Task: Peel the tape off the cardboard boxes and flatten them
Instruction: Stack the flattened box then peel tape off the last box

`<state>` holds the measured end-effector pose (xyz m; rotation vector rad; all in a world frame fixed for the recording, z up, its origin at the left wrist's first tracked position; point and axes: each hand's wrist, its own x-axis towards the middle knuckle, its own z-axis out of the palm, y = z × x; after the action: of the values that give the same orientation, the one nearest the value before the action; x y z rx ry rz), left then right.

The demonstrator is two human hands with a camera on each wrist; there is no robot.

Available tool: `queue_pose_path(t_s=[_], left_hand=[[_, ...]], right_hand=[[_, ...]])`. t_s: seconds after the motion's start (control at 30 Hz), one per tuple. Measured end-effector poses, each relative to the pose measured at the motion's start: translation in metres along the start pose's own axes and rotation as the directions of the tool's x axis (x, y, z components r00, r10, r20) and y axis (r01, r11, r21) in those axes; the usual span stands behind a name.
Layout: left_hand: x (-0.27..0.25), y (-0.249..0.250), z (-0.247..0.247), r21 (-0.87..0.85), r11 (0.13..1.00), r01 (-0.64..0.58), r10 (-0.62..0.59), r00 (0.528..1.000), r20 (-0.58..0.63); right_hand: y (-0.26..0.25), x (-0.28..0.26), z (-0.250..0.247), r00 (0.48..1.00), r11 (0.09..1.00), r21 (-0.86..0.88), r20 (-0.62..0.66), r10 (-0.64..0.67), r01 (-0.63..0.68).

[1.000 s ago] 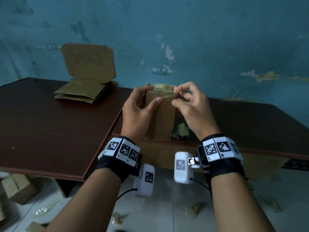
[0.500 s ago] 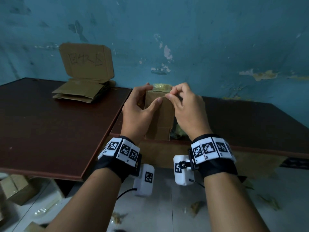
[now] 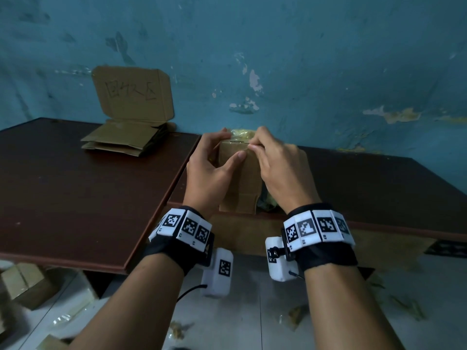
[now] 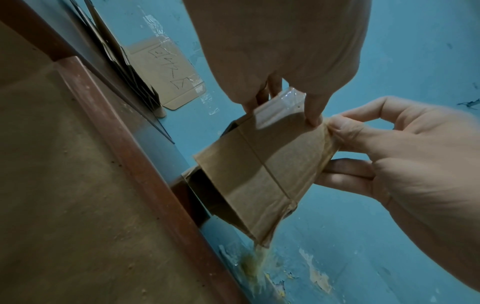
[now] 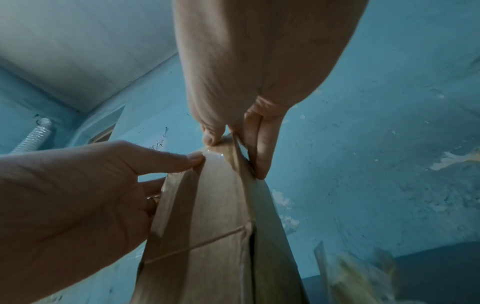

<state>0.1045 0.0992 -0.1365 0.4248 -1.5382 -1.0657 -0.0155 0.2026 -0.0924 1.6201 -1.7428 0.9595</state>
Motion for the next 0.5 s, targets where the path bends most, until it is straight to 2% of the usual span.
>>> queue_pose_path(t_s=[0.23, 0.5], left_hand=[[-0.0020, 0.0023, 0.0012, 0.038, 0.999, -0.035, 0.035, 0.999, -0.004], [-0.0038, 0.0056, -0.0010, -0.033, 0.999, 0.018, -0.017, 0.999, 0.032]], right_hand=[[-0.0004, -0.0025, -0.0023, 0.998, 0.998, 0.003, 0.021, 0.064, -0.064], [-0.0020, -0.0044, -0.0036, 0.990, 0.990, 0.055, 0.054, 0.130, -0.133]])
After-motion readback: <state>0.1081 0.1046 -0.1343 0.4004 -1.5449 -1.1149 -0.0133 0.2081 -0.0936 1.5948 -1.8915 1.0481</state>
